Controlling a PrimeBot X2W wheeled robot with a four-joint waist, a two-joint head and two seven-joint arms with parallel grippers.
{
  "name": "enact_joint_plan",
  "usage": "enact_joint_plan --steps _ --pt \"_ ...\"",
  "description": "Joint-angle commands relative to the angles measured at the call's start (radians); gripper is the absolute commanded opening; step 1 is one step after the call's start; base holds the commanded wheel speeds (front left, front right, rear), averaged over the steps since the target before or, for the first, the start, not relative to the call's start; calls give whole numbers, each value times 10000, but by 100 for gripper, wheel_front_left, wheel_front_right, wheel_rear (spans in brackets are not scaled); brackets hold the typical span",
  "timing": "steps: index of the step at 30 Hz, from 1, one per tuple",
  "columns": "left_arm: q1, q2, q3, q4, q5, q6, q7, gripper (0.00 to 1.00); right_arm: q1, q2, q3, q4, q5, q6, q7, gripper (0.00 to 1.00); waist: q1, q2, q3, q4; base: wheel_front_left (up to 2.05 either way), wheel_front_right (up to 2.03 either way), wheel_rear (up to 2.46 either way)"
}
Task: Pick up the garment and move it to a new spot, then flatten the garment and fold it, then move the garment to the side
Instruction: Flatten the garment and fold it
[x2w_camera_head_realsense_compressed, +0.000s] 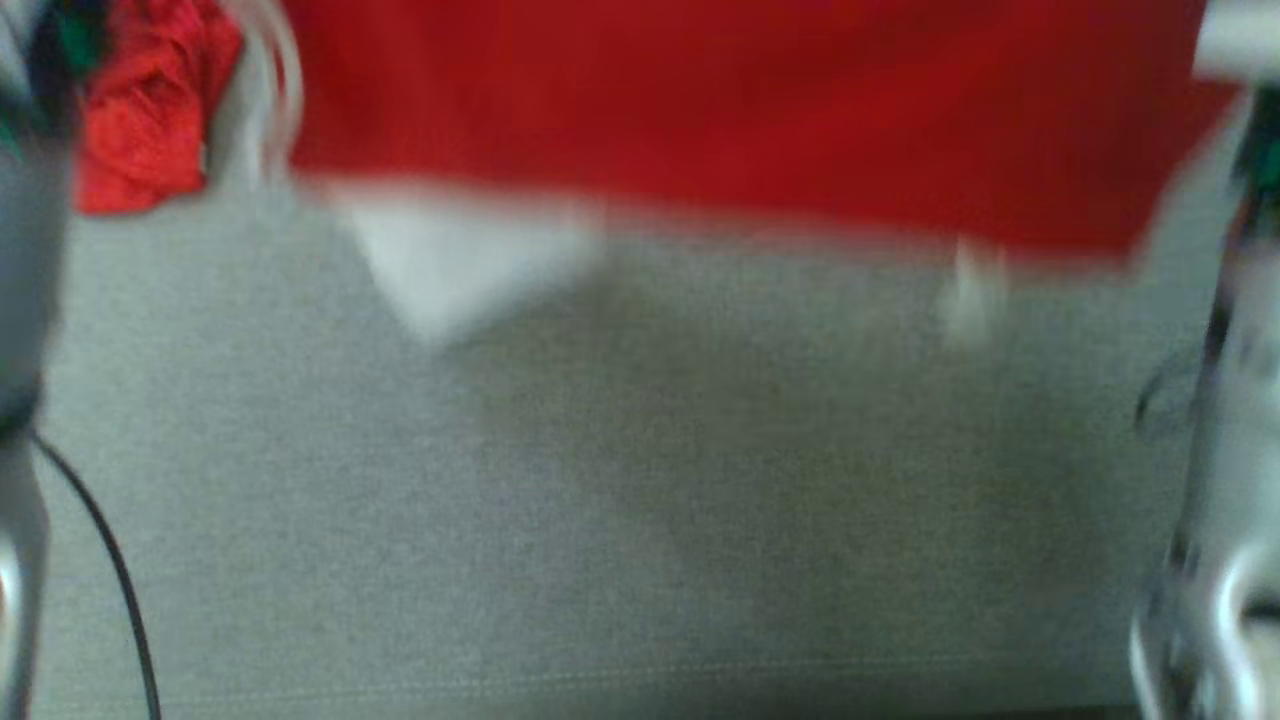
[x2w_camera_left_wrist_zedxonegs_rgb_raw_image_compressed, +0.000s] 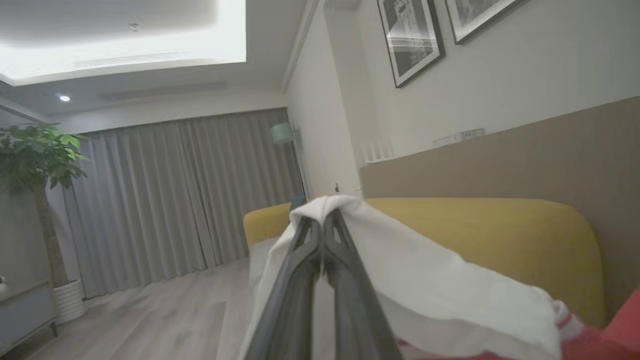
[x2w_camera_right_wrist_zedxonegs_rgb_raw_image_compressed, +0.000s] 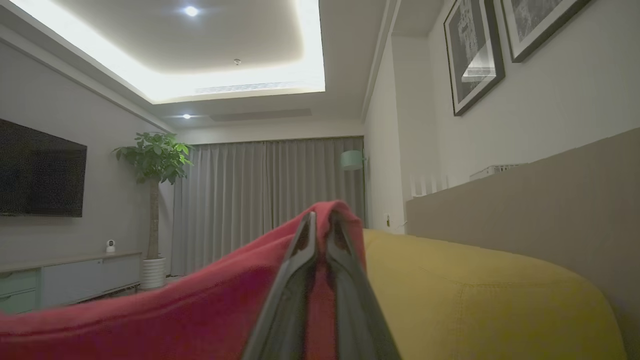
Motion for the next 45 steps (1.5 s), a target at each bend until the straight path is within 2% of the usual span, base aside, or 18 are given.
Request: enact_joint_plan --steps 1,6,9,12,16,21,28,34,38,45 --pt "-1232 217 351 289 270 -53 -218 0 -1139 -26 266 270 -201 65 -183 0 -3 0 630 -32 0 0 0" --pt "-3586 -602 125 2604 718 -103 -1105 0 -3998 0 -120 3152 -1184 65 -679 0 -3 0 1272 147 0 0 0" --pt "-4108 -1184 36 3426 569 -204 -1653 0 -4998 64 -481 4636 -1795 65 -860 0 -3 0 1757 390 0 0 0" --pt "-3745 -1450 -213 4015 487 -407 -2088 0 -5334 112 -688 5881 -2246 65 -1114 0 -3 0 2258 610 0 0 0" --pt "-2524 -1599 -324 4597 167 -579 -2651 0 -4932 144 -1071 7230 -2544 65 -1451 0 -3 0 2738 845 0 0 0" --pt "-889 -1548 -273 4711 -276 -797 -3157 0 -4133 160 -1377 8100 -2503 65 -1625 0 -3 0 3027 877 0 0 0" --pt "1240 -1087 61 3385 -694 -881 -3457 0 -2634 185 -779 6866 -1377 65 -1639 0 -3 0 2728 672 0 0 0" --pt "3498 -684 352 1754 -987 -570 -3513 0 -899 191 -171 5419 -398 65 -1641 0 -3 0 1915 541 0 0 0" --pt "4727 -730 405 991 -1259 -401 -3525 0 136 192 -31 4696 -83 65 -1641 0 -3 0 1365 571 0 0 0" --pt "7579 -852 140 -635 -1601 27 -3526 0 2820 193 182 3151 590 65 -1642 0 -3 0 -25 744 0 0 0"
